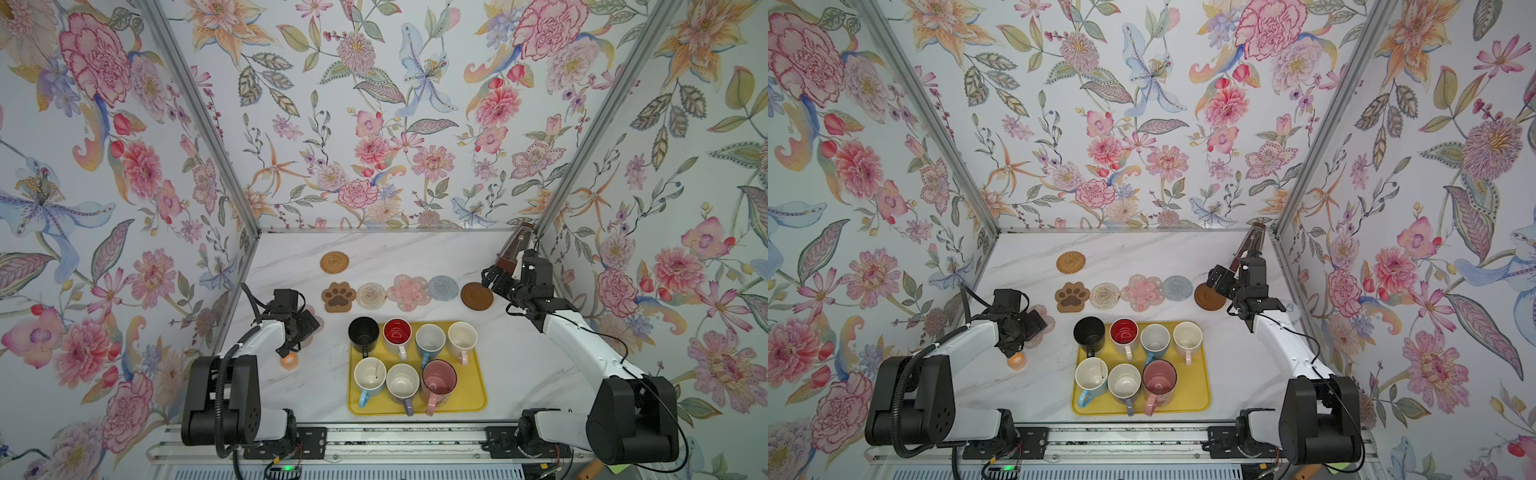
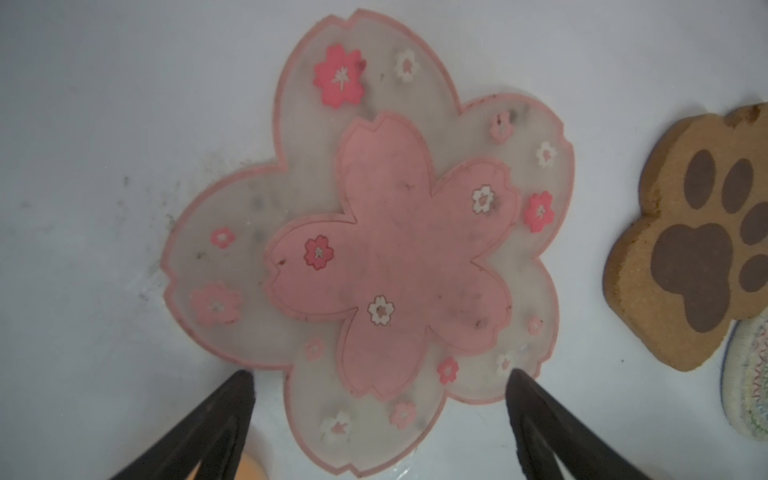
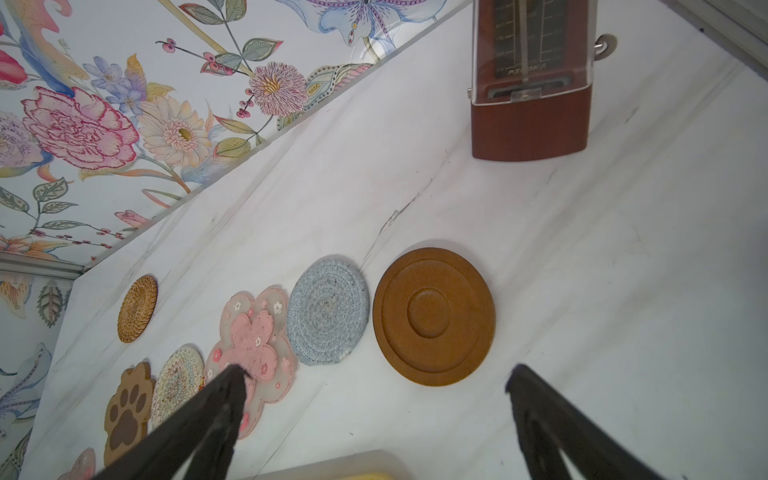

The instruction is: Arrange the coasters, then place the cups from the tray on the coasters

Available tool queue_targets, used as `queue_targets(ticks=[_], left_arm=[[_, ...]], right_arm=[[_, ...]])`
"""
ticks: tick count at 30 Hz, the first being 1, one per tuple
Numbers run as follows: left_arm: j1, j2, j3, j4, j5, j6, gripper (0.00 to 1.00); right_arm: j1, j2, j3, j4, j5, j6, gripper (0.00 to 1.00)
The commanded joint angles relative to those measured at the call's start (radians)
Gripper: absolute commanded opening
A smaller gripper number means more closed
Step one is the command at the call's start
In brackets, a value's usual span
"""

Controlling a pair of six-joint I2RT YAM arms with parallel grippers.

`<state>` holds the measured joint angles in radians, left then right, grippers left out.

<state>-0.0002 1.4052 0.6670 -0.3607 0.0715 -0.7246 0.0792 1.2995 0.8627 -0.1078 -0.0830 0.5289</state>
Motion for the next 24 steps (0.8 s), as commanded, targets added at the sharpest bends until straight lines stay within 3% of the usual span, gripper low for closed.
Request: queue_targets(ticks=[1, 16, 24], left_arm=[[-0.004, 0.032, -0.004, 0.016, -0.003, -0.01, 0.96], [0.002, 0.092, 0.023, 0.083, -0.022, -0.035, 0.96], [0.05, 0.101, 0.05, 0.1, -0.026, -0.024, 0.96]], right_arm=[[0.007, -0.015, 0.004, 0.002, 0.001, -0.001, 0.99], [0.007, -0.014, 0.015, -0.01, 0.005, -0.001, 0.99], [0.007, -0.02, 0.012, -0.024, 0.015, -0.003, 0.99]])
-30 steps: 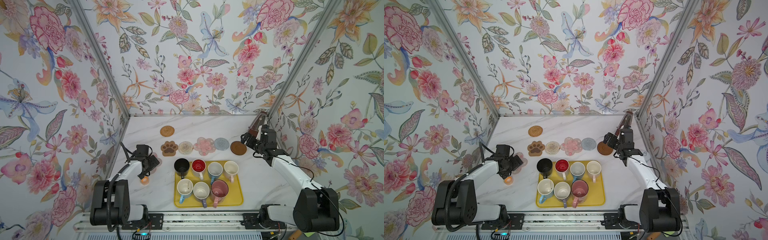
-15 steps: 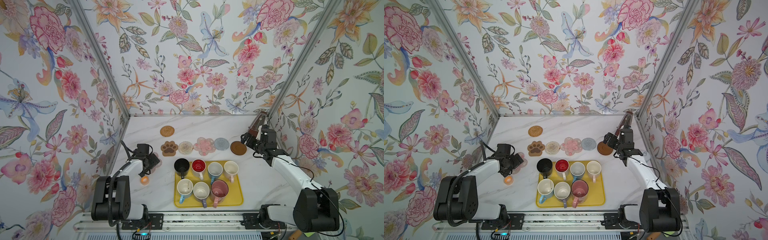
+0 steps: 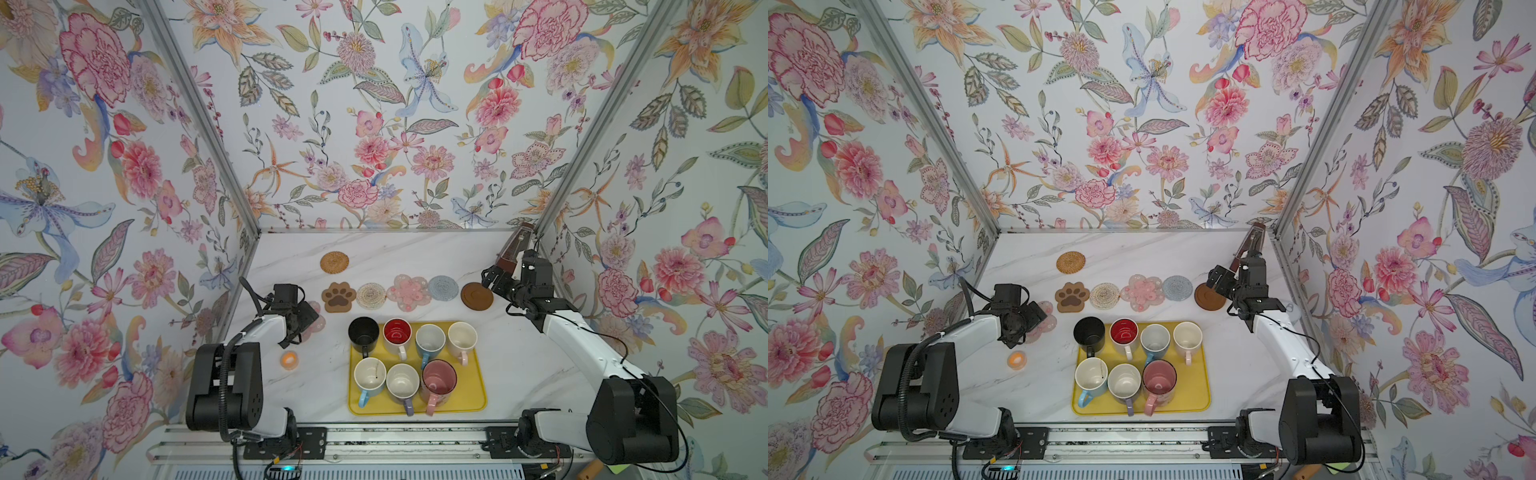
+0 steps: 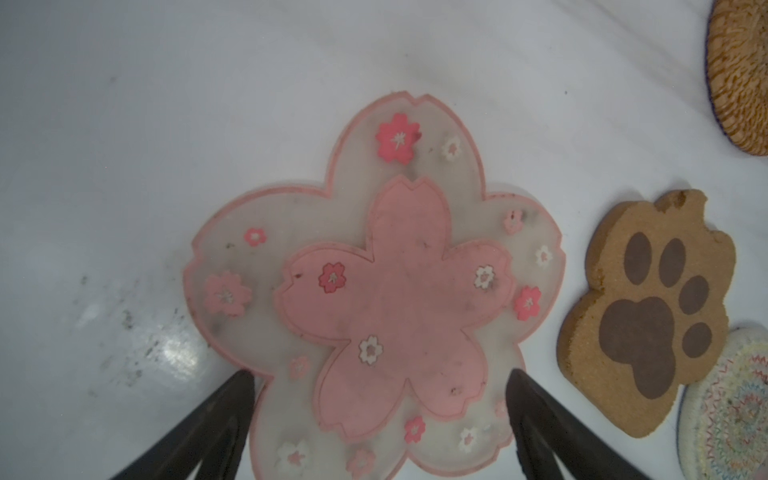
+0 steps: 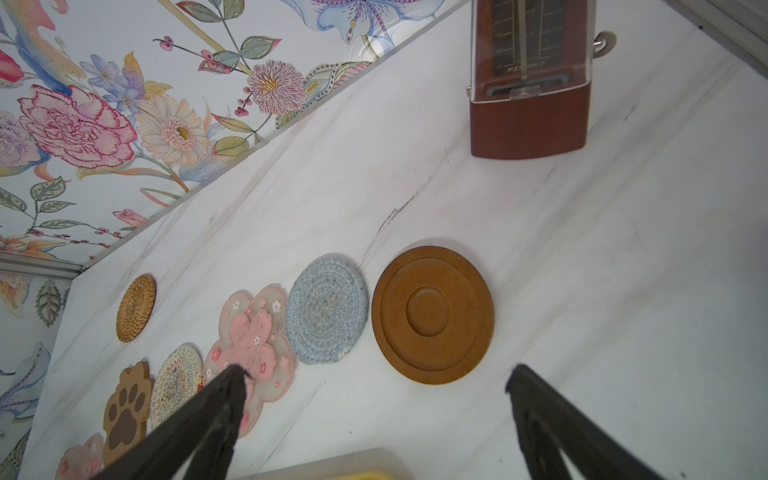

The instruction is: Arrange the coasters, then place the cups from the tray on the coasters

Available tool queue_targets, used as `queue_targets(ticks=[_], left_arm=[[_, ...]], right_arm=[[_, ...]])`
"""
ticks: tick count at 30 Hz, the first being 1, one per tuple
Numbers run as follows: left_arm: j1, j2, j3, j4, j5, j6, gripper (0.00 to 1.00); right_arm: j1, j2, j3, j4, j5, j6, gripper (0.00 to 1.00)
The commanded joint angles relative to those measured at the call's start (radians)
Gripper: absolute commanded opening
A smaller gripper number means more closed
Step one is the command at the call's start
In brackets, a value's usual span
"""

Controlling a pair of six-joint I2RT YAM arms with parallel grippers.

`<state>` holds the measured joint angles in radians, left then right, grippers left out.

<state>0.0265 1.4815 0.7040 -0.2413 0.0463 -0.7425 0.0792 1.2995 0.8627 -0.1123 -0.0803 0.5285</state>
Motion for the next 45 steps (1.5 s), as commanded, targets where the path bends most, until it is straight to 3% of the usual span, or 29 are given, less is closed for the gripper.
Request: queue_targets(ticks=[1, 7, 12, 25, 45], left_arm=[[0.029, 0.025, 0.016, -0.018, -0.002, -0.003, 0.96], [0.073, 0.022, 0.072, -0.033, 0.032, 0.029, 0.96], [0.065, -0.079, 0.115, -0.104, 0.056, 0.024, 0.96], [-0.124, -0.242, -0.029, -0.177, -0.016, -0.185, 0.97], [-0.127, -0.071, -0.026, -0.055, -0.033, -0.196, 0.98]], right_arm=[[0.007, -0.022, 0.012, -0.02, 0.012, -0.001, 0.99], [0.011, -0.012, 0.029, -0.029, 0.01, -0.002, 0.99], [0.014, -0.007, 0.03, -0.019, 0.015, 0.003, 0.99], [0.023, 0.021, 0.045, -0.007, 0.002, -0.005, 0.99], [0.01, -0.018, 0.013, 0.003, -0.001, -0.01, 0.99]])
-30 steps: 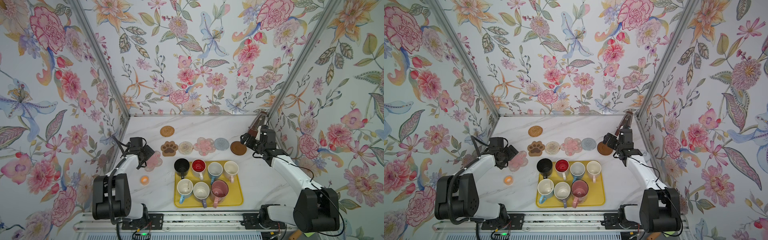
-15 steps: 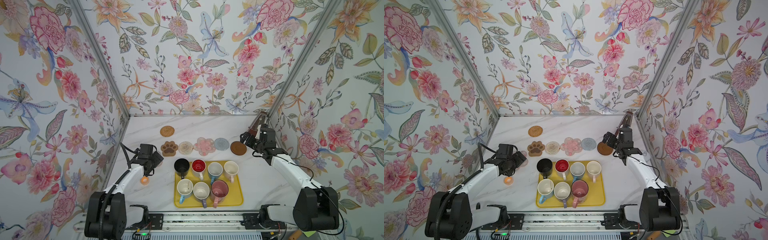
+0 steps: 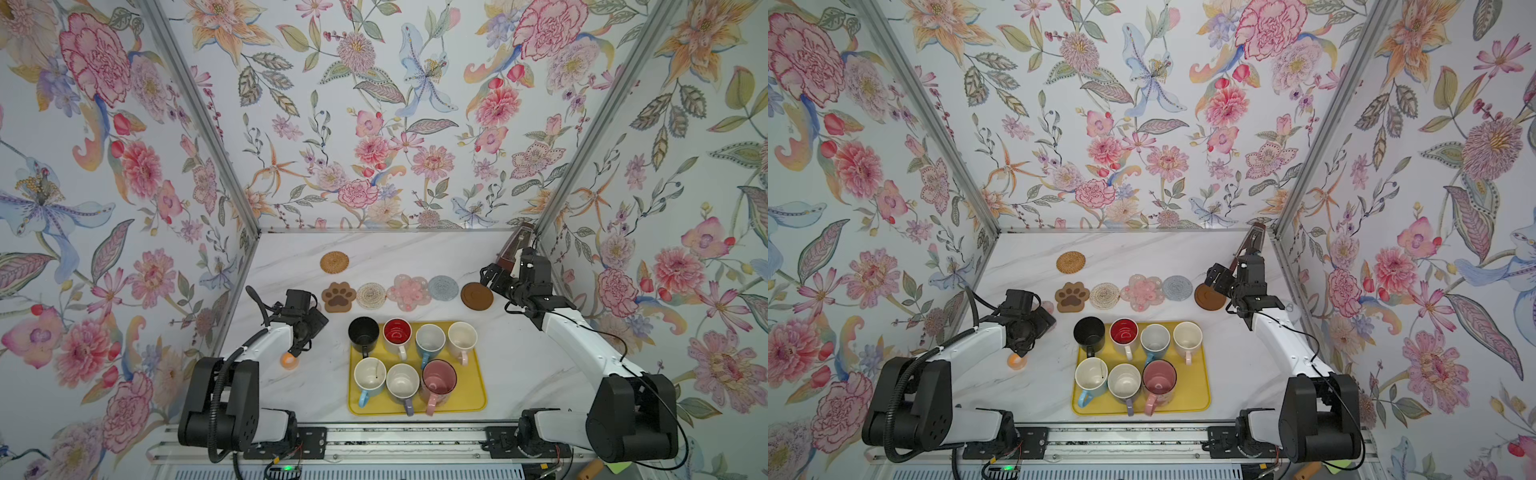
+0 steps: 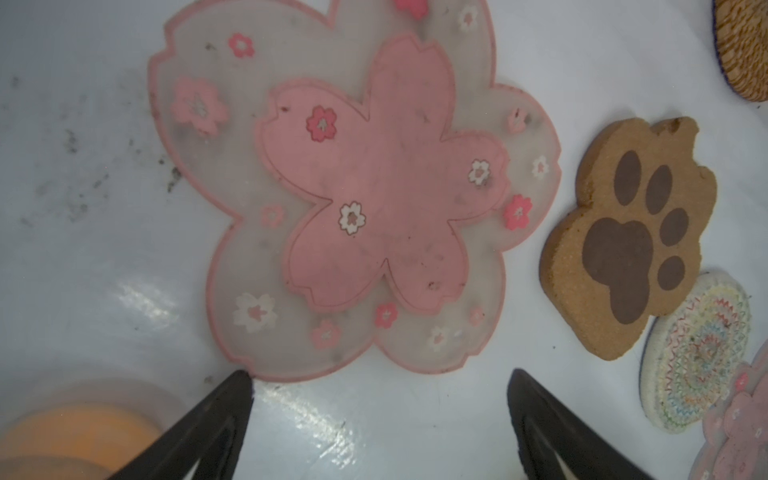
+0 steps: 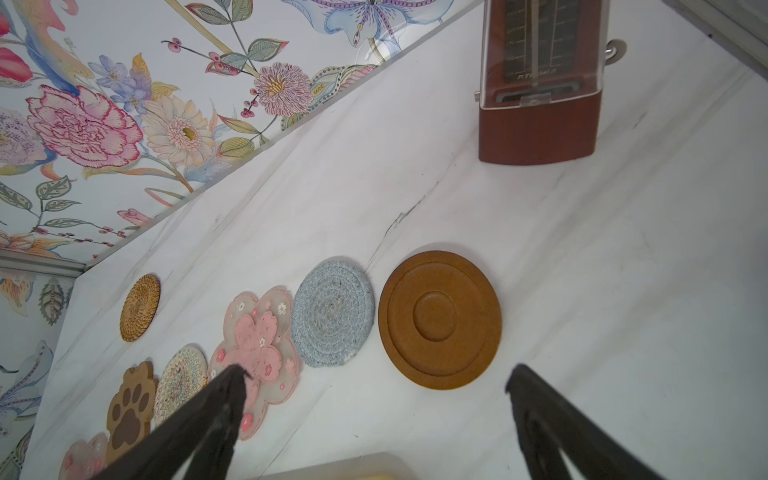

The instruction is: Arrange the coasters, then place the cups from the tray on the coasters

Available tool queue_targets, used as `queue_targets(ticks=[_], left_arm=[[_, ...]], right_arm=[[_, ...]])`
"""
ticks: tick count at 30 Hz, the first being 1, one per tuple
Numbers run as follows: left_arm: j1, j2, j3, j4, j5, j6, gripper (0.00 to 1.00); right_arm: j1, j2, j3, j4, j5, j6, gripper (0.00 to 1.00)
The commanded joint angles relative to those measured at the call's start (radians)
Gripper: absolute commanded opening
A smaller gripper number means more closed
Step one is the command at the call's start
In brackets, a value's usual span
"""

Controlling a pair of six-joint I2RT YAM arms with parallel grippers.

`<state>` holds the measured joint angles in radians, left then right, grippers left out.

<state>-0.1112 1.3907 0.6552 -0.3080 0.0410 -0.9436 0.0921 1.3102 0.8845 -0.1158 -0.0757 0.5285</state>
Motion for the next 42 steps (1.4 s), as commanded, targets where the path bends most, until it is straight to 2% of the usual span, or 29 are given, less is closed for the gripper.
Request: queue_targets(ticks=[1, 19, 42], left_arm=[[0.016, 0.022, 0.023, 0.016, -0.028, 0.007, 0.98], [0.127, 0.071, 0.014, 0.099, -0.02, 0.052, 0.98], [0.22, 0.226, 0.114, 0.207, 0.041, 0.097, 0.97]], right_arm=[[-0.004, -0.031, -0.01, 0.006, -0.004, -0.009, 0.99], [-0.005, -0.017, -0.002, 0.008, -0.009, -0.003, 0.99], [-0.003, -0.035, 0.005, -0.028, 0.019, -0.003, 0.99]])
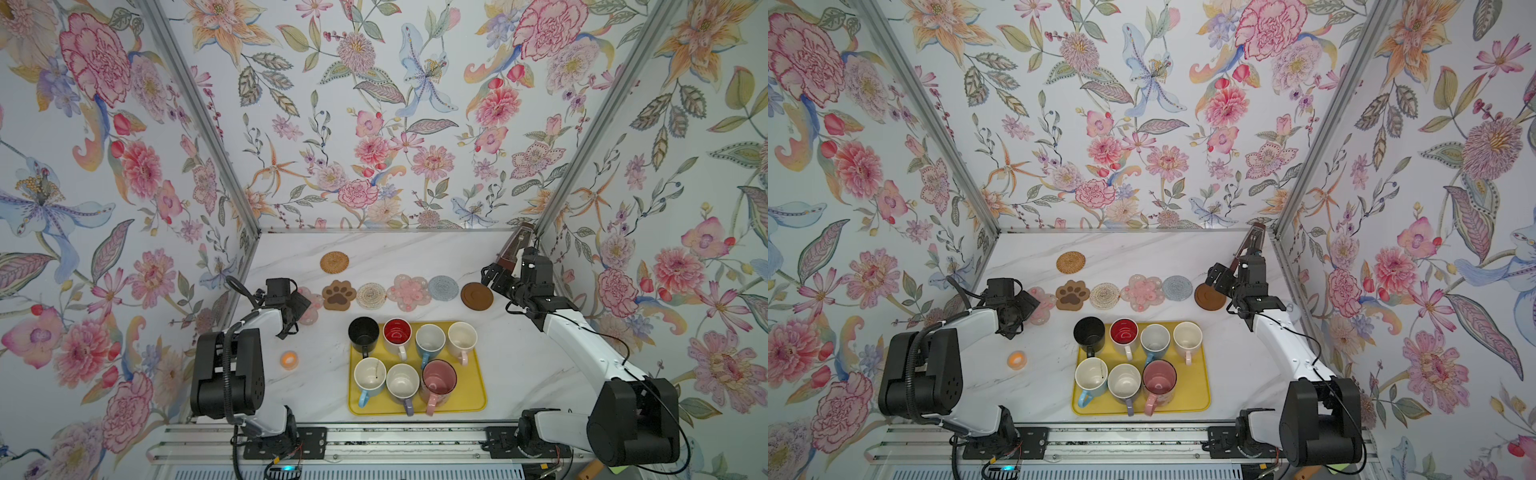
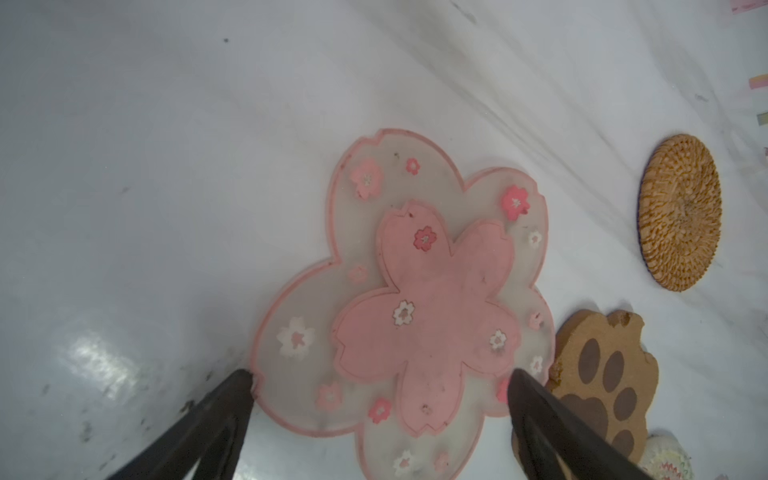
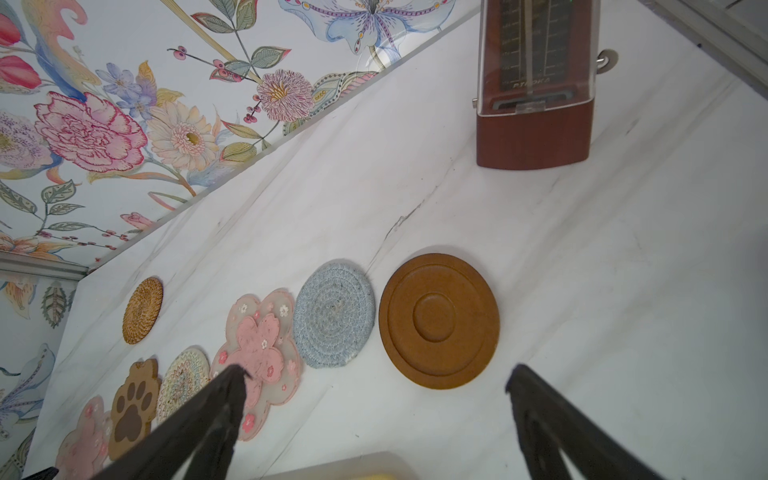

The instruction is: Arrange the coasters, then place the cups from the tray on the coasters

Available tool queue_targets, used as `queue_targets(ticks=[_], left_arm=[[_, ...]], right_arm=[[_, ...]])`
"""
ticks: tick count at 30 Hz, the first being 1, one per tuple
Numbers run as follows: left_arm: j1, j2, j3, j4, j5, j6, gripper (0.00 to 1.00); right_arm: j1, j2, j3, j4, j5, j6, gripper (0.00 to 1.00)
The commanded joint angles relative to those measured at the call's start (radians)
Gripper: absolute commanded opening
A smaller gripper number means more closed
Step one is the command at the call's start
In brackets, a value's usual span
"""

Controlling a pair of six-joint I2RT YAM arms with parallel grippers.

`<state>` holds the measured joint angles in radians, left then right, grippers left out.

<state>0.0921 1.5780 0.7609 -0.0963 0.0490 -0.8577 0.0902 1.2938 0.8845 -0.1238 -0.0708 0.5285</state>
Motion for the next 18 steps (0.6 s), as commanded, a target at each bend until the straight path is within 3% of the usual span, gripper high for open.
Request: queue_targets(ticks=[1, 18], left_arm=[[0.02, 0.042, 0.018, -0.008, 0.038, 0.013, 0.97], [-0.001, -0.239, -0.038, -0.138, 0.068, 0.021, 0.97]], right_arm=[[-0.001, -0.017, 0.006, -0.02, 0.012, -0.003, 0.99], [0.011, 0.001, 0.007, -0.007, 0.008, 0.003, 0.99]])
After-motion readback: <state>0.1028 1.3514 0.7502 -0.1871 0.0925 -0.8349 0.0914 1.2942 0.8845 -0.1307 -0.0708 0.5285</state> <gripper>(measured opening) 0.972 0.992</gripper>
